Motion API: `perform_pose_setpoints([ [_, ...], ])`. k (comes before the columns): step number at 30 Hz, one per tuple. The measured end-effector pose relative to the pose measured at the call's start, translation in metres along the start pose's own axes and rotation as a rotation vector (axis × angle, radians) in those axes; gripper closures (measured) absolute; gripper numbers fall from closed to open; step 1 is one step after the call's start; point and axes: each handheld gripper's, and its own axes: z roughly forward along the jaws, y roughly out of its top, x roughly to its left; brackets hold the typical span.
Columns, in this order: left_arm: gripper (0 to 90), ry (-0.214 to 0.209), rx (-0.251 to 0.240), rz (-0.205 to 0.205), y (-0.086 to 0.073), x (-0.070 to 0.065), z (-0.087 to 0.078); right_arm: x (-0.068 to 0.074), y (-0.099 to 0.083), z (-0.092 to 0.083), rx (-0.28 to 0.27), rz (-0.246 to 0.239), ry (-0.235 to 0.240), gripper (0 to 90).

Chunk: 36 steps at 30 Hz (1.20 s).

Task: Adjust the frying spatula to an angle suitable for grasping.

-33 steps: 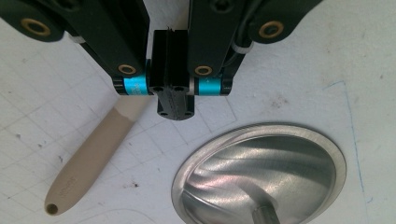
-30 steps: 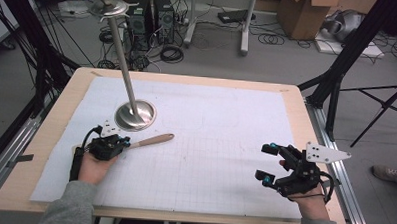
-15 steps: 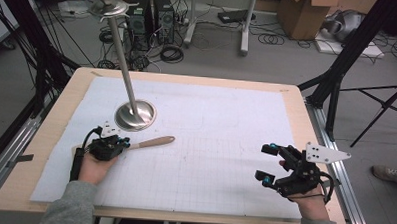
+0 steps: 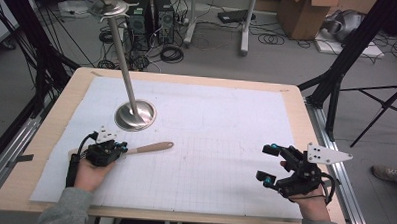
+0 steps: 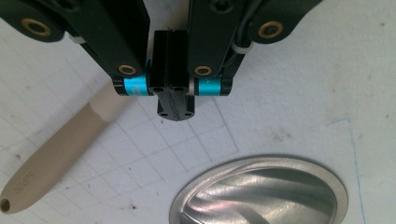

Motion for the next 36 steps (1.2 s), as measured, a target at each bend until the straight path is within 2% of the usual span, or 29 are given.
perform_pose_setpoints([
  [10, 90.0, 0.007, 0.011, -0.01, -0.017, -0.008, -0.022, 0.001, 0.001, 0.0, -0.006, -0.005, 0.001, 9.8],
  [16, 90.0, 0.014, 0.019, 0.01, -0.024, -0.012, -0.033, 0.001, 0.001, 0.0, -0.006, -0.006, 0.003, 9.8],
  [23, 90.0, 0.005, 0.004, 0.01, -0.028, -0.011, -0.035, 0.001, 0.001, 0.001, -0.008, -0.008, 0.004, 9.7],
  [30, 90.0, -0.037, -0.046, 0.005, -0.031, -0.005, -0.038, 0.001, 0.003, 0.002, -0.008, -0.013, 0.007, 9.7],
  [33, 90.0, -0.059, -0.072, 0.022, -0.029, -0.004, -0.044, 0.001, 0.003, 0.003, -0.005, -0.012, 0.009, 9.7],
  [34, 90.0, -0.079, -0.097, 0.034, -0.028, -0.006, -0.048, 0.0, 0.002, 0.003, -0.006, -0.013, 0.008, 9.7],
  [36, 89.9, -0.097, -0.105, 0.065, -0.028, -0.009, -0.05, 0.0, 0.002, 0.003, -0.005, -0.008, 0.009, 9.8],
])
